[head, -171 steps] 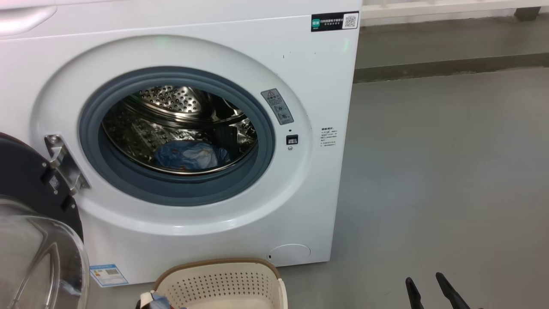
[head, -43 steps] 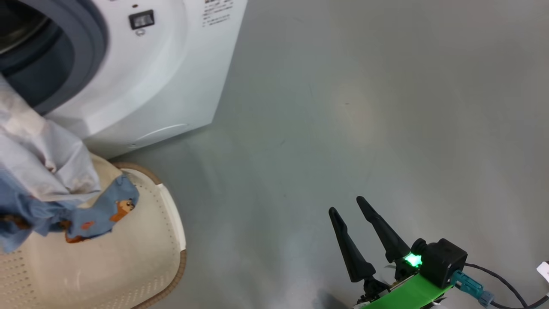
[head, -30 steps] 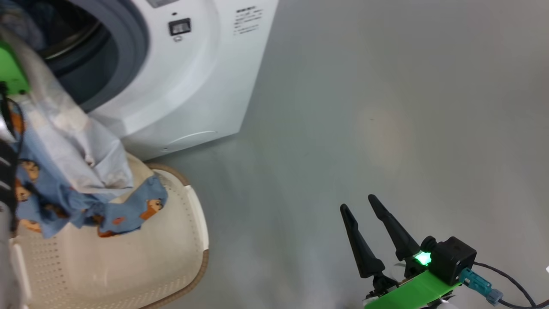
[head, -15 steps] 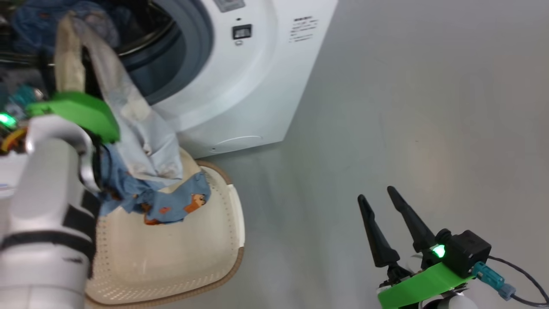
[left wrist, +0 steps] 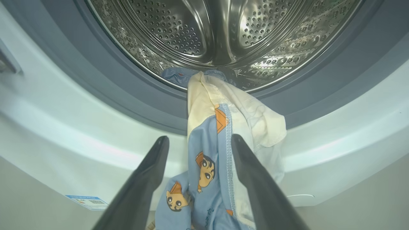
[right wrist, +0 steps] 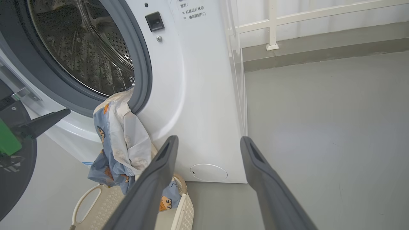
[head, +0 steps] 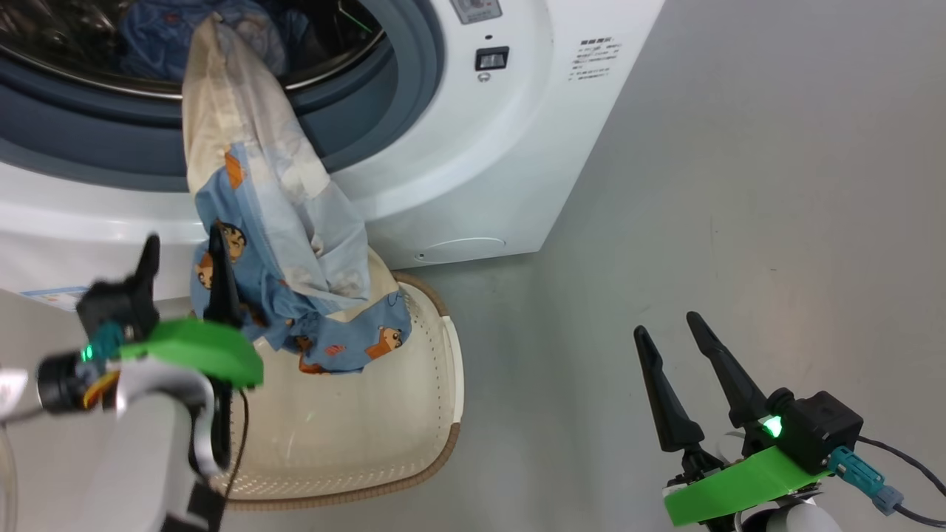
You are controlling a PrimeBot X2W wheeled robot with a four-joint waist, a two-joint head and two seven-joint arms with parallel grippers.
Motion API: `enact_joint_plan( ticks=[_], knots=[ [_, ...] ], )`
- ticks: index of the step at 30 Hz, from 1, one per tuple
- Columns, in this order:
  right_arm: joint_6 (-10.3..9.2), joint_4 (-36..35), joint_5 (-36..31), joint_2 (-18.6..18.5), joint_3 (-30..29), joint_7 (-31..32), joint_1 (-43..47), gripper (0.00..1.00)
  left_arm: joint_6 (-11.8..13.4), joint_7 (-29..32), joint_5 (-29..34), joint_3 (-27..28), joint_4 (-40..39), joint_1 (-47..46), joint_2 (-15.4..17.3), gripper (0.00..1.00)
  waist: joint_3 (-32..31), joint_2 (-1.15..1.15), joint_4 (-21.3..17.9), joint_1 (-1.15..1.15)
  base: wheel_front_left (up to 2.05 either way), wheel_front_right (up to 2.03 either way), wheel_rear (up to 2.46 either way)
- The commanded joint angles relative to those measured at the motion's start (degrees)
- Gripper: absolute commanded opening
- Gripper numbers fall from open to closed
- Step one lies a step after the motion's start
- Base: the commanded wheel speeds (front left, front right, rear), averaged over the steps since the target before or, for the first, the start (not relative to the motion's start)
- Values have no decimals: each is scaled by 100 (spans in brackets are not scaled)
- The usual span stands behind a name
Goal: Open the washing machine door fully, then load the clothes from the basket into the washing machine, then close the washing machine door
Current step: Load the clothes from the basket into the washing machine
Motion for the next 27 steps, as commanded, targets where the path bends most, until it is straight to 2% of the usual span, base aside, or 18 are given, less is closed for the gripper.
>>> enact_joint_plan(
  ticks=[1, 6, 14, 27],
  knots=[
    [9, -150, -108, -20, 103, -27, -27, 100, 63, -13, -55, 188, -346, 297, 137, 100, -16, 0, 32, 0, 0, 0, 0],
    [9, -160, -176, -20, 33, -27, -12, 100, 184, 81, -168, 178, -1093, 1083, 43, 100, -40, 0, 110, 0, 0, 0, 0],
    [9, -181, -241, -20, 14, -27, -23, 100, 179, 216, -341, 177, -1947, 2109, 63, 100, -44, 0, 93, 0, 0, 0, 0],
    [9, -282, -289, -20, -143, -27, 199, 100, 269, 114, -422, 167, -2478, 3115, 28, 100, -120, 0, 134, 0, 0, 0, 0]
  ],
)
